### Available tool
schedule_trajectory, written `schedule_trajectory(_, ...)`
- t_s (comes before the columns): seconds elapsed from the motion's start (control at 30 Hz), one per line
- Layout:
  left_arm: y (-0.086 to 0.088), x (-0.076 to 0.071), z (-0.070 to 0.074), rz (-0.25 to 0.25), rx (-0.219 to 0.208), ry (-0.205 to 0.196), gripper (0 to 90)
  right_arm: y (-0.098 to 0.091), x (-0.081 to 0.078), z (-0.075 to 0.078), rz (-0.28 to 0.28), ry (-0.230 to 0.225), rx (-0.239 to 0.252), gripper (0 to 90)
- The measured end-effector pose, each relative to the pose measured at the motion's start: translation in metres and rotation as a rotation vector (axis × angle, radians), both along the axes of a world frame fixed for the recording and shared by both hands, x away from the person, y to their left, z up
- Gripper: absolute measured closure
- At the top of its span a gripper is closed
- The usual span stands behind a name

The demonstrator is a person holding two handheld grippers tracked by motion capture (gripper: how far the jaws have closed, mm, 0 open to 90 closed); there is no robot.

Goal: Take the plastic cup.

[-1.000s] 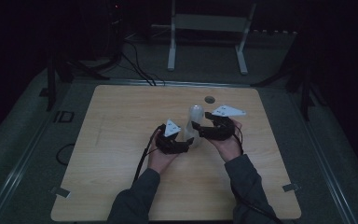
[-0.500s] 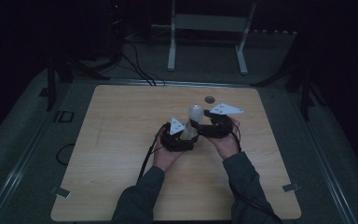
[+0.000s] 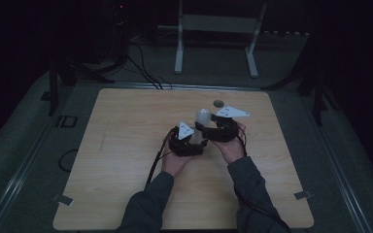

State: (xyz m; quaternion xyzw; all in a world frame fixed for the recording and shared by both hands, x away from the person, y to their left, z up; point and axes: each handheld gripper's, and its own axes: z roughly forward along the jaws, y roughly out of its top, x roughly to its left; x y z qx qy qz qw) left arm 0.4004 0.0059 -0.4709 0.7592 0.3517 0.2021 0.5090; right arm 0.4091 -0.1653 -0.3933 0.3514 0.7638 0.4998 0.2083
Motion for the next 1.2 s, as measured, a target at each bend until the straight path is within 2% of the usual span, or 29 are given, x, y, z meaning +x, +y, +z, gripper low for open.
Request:
schedule_trajectory(0.2, -0.0023, -0.0001, -0.0010, 0.004, 0.002, -0.004, 20.7, -0.0024, -0.0011, -0.0009, -0.002, 0.008, 0.021, 35.8)
schedule_trajectory(0.9, -0.0037, -0.0037, -0.0015, 0.018, 0.037, -0.036, 21.8, -0.0034, -0.0019, 0.0021, -0.002, -0.001, 0.020, 36.2)
schedule_trajectory(1.2, -0.0050, -0.0029, -0.0014, 0.035, 0.026, -0.035, 19.8, -0.0015, -0.0013, 0.0029, 0.004, 0.002, 0.020, 36.8)
